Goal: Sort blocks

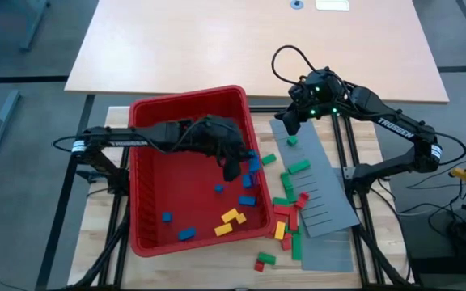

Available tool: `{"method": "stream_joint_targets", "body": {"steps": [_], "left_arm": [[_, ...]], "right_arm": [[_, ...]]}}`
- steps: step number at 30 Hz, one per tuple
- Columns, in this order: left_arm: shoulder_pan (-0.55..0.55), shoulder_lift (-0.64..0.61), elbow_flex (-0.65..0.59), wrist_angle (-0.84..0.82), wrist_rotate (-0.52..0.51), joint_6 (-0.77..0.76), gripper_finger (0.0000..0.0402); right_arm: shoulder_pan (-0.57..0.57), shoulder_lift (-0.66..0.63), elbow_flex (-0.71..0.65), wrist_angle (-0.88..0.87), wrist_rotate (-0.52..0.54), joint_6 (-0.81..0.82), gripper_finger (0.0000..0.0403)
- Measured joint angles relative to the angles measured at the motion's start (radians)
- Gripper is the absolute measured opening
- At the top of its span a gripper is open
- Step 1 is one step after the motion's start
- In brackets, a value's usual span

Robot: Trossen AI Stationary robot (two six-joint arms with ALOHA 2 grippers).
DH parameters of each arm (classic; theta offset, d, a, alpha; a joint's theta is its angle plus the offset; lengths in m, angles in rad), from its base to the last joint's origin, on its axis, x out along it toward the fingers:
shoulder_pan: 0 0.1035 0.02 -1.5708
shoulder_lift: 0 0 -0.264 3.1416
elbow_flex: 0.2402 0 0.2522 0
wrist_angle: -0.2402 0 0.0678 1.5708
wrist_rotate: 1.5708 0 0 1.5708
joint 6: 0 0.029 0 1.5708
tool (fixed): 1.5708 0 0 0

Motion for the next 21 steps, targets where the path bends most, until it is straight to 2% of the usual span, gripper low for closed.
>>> {"method": "stream_joint_targets", "body": {"steps": [7,15,21], "left_arm": [[0.0,0.115,0.129,-0.001,0.026,0.052,0.0014],[0.0,0.244,0.208,0.013,0.116,0.057,0.0014],[0.002,0.296,0.231,0.015,0.161,0.017,0.0015]], "right_arm": [[0.0,0.0,0.0,0.007,0.0,0.011,0.0],[0.0,0.0,0.0,0.007,0.001,0.012,0.0],[0.0,0.0,0.0,0.007,0.001,0.018,0.0]]}}
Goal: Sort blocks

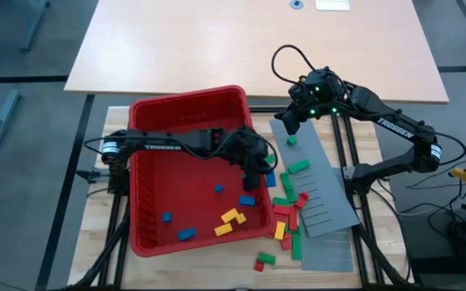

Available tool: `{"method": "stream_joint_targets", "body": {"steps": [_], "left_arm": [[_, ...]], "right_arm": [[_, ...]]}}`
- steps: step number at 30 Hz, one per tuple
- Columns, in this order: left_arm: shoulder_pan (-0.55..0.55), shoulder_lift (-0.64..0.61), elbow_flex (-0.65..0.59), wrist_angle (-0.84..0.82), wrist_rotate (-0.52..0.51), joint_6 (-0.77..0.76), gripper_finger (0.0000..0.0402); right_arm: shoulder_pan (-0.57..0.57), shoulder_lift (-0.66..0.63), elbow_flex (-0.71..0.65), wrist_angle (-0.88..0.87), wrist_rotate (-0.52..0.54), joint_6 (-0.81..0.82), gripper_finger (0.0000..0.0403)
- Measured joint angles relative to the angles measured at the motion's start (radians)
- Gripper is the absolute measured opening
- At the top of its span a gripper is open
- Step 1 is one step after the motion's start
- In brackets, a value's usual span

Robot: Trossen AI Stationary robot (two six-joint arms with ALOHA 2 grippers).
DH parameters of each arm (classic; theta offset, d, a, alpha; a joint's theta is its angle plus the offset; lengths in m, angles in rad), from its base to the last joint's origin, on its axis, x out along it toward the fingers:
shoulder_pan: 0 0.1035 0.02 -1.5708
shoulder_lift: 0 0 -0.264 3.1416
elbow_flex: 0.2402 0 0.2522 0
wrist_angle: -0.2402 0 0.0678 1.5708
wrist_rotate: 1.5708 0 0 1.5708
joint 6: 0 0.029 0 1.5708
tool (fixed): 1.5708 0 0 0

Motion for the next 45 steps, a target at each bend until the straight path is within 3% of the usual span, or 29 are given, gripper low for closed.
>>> {"method": "stream_joint_targets", "body": {"steps": [3,11,16,23,30,34,39,45], "left_arm": [[0.0,0.012,-0.001,-0.002,0.0,-0.012,0.0047],[0.0,0.004,-0.002,-0.02,0.0,0.003,0.0201],[0.012,-0.03,-0.002,-0.086,-0.008,0.006,0.0243],[0.034,-0.13,-0.013,-0.289,-0.099,0.078,0.022],[0.051,-0.214,-0.166,-0.342,-0.098,0.095,0.0176],[0.061,-0.244,-0.31,-0.274,-0.098,-0.011,0.0157],[0.066,-0.258,-0.491,-0.134,-0.098,-0.255,0.0138],[0.066,-0.258,-0.612,-0.101,-0.097,-0.441,0.0133]], "right_arm": [[0.0,0.0,0.0,0.0,0.0,0.005,0.0],[0.0,0.0,0.0,0.0,0.0,0.011,0.0],[0.0,0.0,0.0,0.0,0.0,0.012,0.0],[0.0,0.0,0.0,0.0,0.0,0.011,0.0],[0.0,0.0,0.0,-0.001,0.0,0.008,0.0],[0.0,0.0,0.0,-0.001,0.0,0.002,0.0],[0.0,0.0,0.0,-0.001,0.0,-0.002,0.0],[0.0,0.0,0.0,-0.001,0.0,-0.007,0.0]]}}
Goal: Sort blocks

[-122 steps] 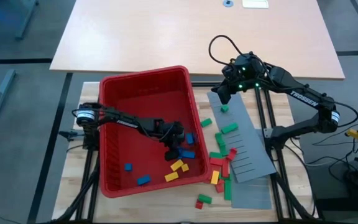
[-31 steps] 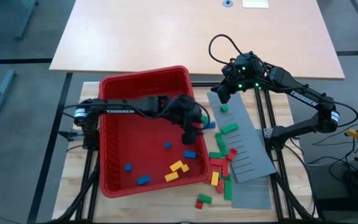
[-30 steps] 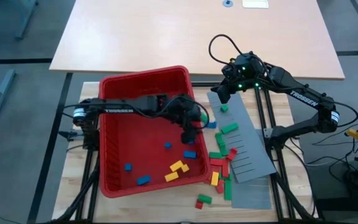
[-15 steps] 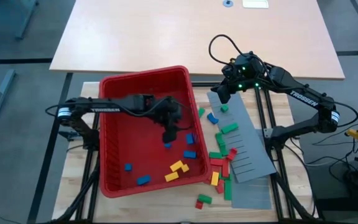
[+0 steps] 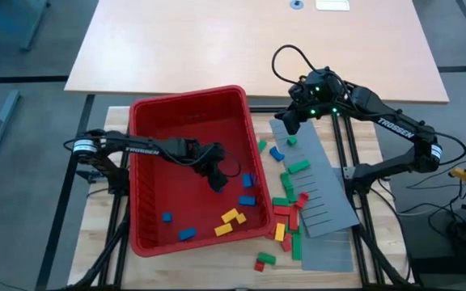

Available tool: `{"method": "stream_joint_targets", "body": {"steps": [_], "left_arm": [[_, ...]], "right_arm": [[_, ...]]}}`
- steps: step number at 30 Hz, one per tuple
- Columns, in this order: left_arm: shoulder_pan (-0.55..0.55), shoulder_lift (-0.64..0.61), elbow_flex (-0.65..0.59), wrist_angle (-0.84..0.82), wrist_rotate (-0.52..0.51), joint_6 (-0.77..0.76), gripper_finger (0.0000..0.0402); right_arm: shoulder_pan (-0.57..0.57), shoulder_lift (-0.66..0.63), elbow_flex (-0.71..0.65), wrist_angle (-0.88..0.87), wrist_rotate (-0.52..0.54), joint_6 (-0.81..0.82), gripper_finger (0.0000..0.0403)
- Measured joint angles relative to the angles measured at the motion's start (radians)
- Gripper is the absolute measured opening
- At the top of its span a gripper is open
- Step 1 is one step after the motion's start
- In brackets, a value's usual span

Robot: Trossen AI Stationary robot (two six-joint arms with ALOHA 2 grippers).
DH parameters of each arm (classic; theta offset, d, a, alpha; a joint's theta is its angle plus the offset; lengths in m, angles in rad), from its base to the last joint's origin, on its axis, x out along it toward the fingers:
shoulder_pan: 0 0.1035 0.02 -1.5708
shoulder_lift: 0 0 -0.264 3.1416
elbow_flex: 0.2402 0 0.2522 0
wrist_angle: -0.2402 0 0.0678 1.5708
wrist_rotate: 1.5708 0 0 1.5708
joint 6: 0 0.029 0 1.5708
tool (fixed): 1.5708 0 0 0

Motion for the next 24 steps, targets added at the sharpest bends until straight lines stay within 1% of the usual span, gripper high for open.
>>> {"method": "stream_joint_targets", "body": {"steps": [2,5,9,17,20,24], "left_arm": [[0.0,0.0,-0.03,-0.001,0.006,-0.032,0.0139],[0.0,0.008,-0.056,0.008,0.042,-0.064,0.0156],[0.0,0.028,-0.067,0.039,0.105,-0.098,0.0193],[-0.004,0.106,-0.067,0.081,0.183,-0.143,0.0267],[-0.008,0.136,-0.067,0.078,0.189,-0.154,0.0285],[-0.014,0.174,-0.066,0.079,0.208,-0.177,0.0298]], "right_arm": [[0.0,0.0,0.0,0.0,0.0,0.0,0.0],[0.0,0.0,0.0,0.0,0.0,0.0,0.0],[0.0,0.0,0.0,0.001,0.0,0.0,0.0],[0.0,0.0,0.0,0.001,0.0,0.006,0.0],[0.0,0.0,0.0,0.0,0.0,0.009,0.0],[0.0,0.0,0.0,0.001,0.0,0.012,0.0]]}}
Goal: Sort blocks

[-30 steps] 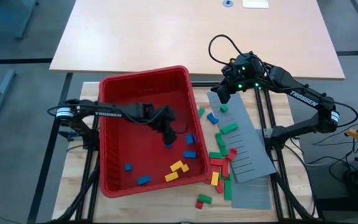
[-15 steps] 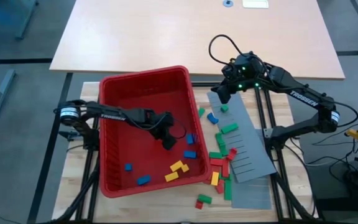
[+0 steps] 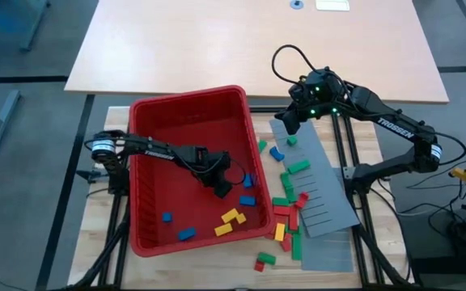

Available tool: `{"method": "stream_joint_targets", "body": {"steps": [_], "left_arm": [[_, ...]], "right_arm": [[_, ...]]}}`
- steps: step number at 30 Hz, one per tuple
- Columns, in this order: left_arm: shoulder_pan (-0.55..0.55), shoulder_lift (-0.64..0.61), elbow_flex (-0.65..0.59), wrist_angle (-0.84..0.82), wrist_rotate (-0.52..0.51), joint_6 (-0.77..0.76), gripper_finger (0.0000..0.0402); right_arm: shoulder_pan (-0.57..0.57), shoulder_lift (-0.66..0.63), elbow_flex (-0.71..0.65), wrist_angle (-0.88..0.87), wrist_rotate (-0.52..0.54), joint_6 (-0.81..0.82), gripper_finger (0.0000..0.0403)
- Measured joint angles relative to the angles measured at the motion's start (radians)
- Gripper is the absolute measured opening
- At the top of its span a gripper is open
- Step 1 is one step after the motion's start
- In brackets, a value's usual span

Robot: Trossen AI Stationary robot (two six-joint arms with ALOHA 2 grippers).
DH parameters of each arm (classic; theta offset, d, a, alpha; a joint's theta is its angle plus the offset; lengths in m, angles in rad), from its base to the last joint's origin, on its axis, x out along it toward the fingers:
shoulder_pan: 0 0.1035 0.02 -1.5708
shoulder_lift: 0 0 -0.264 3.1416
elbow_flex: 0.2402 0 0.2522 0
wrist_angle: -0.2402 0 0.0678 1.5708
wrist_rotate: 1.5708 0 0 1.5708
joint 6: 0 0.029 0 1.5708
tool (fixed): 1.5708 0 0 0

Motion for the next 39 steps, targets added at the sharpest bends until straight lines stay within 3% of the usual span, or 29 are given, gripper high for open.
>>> {"method": "stream_joint_targets", "body": {"steps": [3,6,12,13,26,33,39], "left_arm": [[-0.001,0.014,0.003,0.003,-0.004,-0.044,0.0294],[-0.001,0.021,0.004,0.0,-0.024,-0.073,0.0263],[-0.002,0.022,0.003,-0.011,-0.032,-0.063,0.0115],[-0.002,0.021,0.003,-0.011,-0.029,-0.056,0.0109],[0.0,-0.04,0.049,-0.036,-0.049,-0.012,0.0111],[0.001,-0.121,0.229,-0.071,-0.114,0.089,0.0111],[-0.003,-0.111,0.45,-0.087,-0.139,0.211,0.0111]], "right_arm": [[0.0,0.0,0.0,0.0,0.0,0.003,0.0],[0.0,0.0,0.0,0.0,0.0,0.005,0.0],[0.0,0.0,0.0,0.0,0.0,0.006,0.0],[0.0,0.0,0.0,0.0,0.0,0.006,0.0],[0.0,0.0,0.0,0.0,0.0,0.006,0.0],[0.0,0.0,0.0,0.0,0.0,0.004,0.0],[0.0,0.0,0.0,0.001,0.0,0.006,0.0]]}}
